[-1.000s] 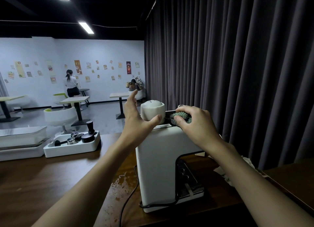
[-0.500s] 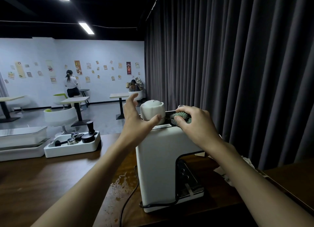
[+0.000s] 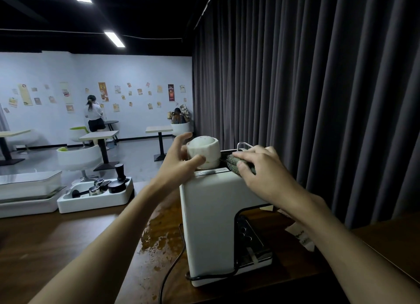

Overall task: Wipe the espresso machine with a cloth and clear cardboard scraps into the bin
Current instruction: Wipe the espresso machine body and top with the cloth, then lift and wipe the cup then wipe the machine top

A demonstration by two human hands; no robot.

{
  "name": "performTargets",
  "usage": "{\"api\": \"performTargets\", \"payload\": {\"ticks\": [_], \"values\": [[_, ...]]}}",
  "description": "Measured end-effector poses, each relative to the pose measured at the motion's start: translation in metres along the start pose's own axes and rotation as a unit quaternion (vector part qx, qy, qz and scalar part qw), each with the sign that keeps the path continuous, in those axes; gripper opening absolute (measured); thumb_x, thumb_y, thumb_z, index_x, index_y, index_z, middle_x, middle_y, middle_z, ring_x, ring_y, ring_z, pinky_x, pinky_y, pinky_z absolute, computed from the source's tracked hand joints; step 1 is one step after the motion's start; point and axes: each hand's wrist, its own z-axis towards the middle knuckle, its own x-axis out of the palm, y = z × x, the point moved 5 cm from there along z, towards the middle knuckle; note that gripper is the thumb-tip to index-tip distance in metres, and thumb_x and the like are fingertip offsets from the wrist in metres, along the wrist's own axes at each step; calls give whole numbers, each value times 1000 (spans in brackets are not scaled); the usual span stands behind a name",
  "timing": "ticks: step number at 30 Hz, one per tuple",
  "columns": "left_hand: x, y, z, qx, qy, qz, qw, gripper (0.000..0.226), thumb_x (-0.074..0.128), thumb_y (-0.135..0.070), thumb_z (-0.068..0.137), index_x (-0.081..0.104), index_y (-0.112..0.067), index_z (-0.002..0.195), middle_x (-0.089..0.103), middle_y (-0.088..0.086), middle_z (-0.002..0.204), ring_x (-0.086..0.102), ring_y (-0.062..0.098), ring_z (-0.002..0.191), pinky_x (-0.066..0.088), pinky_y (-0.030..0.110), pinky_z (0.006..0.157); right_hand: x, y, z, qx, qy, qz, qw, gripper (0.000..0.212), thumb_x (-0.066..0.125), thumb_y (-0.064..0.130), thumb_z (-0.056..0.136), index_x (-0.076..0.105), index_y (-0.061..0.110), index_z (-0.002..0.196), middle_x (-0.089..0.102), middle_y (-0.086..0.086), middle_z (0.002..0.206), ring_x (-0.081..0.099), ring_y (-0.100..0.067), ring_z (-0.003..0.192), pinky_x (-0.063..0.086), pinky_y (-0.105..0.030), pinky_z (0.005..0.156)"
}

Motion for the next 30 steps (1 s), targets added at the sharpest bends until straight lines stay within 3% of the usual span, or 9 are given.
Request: {"api": "performTargets", "payload": {"ticks": [4, 7, 10, 16, 19, 22, 24, 26, 30], "values": [[-4, -2, 6, 6, 7, 31, 999, 80, 81, -13, 80, 36, -25, 145, 65, 12, 116, 67, 20, 98, 56, 26, 69, -2, 5, -3, -14, 10, -61, 998, 36, 55, 27, 96, 59, 34, 131, 58, 5, 126, 44, -21, 116, 36, -37, 101], [-5, -10, 7, 24, -27, 16, 999, 85, 85, -13, 74, 39, -22, 144, 65, 9, 114, 69, 22, 99, 60, 32, 74, -6, 11, -2, -26, -27, 17, 999, 35, 60, 9, 92, 66, 22, 124, 60, -1, 119, 54, -17, 111, 44, -30, 98], [-1, -25, 3, 48, -53, -18, 997, 86, 86, -13, 73, 38, -17, 144, 64, 2, 111, 71, 13, 92, 58, 24, 67, -18, 10, -7, -7, -110, 104, 988, 34, 62, 4, 90, 66, 16, 122, 62, -2, 118, 56, -10, 107, 47, -25, 96], [48, -69, -20, 112, -9, 14, 994, 76, 90, -22, 68, 53, -11, 134, 68, 1, 116, 68, 6, 100, 58, 24, 80, -60, 6, -25, 7, -266, 312, 912, 30, 67, 7, 89, 59, 17, 117, 64, 2, 111, 62, -10, 105, 54, -29, 90], [75, -85, -36, 136, 19, -27, 990, 62, 88, -14, 71, 61, -11, 126, 73, 1, 108, 71, 10, 97, 57, 23, 78, -73, 2, -41, -11, -268, 303, 914, 27, 65, 9, 91, 64, 15, 117, 64, 4, 115, 60, -6, 111, 51, -24, 93], [103, -90, -48, 158, 57, -63, 984, 46, 86, -10, 73, 67, -26, 112, 75, -3, 101, 72, 11, 92, 57, 21, 74, -79, -16, -57, 19, -224, 312, 923, 32, 60, 16, 96, 61, 18, 128, 59, 4, 130, 54, -9, 123, 48, -37, 102], [120, -87, -54, 159, 51, -74, 983, 54, 87, -15, 71, 65, -36, 116, 74, -7, 103, 70, 4, 95, 56, 18, 77, -82, -28, -69, 52, -199, 323, 924, 36, 56, 26, 97, 57, 23, 133, 59, 10, 128, 53, -4, 122, 46, -34, 105], [139, -82, -56, 146, 40, -52, 987, 76, 87, -27, 66, 56, -25, 135, 68, -6, 116, 65, 1, 105, 53, 17, 85, -90, -38, -85, 63, -213, 299, 928, 37, 52, 34, 96, 58, 25, 131, 60, 17, 118, 54, 2, 116, 43, -26, 105], [179, -75, -61, 126, 76, -20, 989, 101, 87, -44, 62, 40, -23, 149, 59, 0, 128, 61, 9, 115, 51, 29, 99, -112, -52, -115, 21, -258, 197, 946, 29, 58, 15, 97, 65, 14, 125, 58, 7, 133, 50, -3, 127, 41, -18, 104]]}}
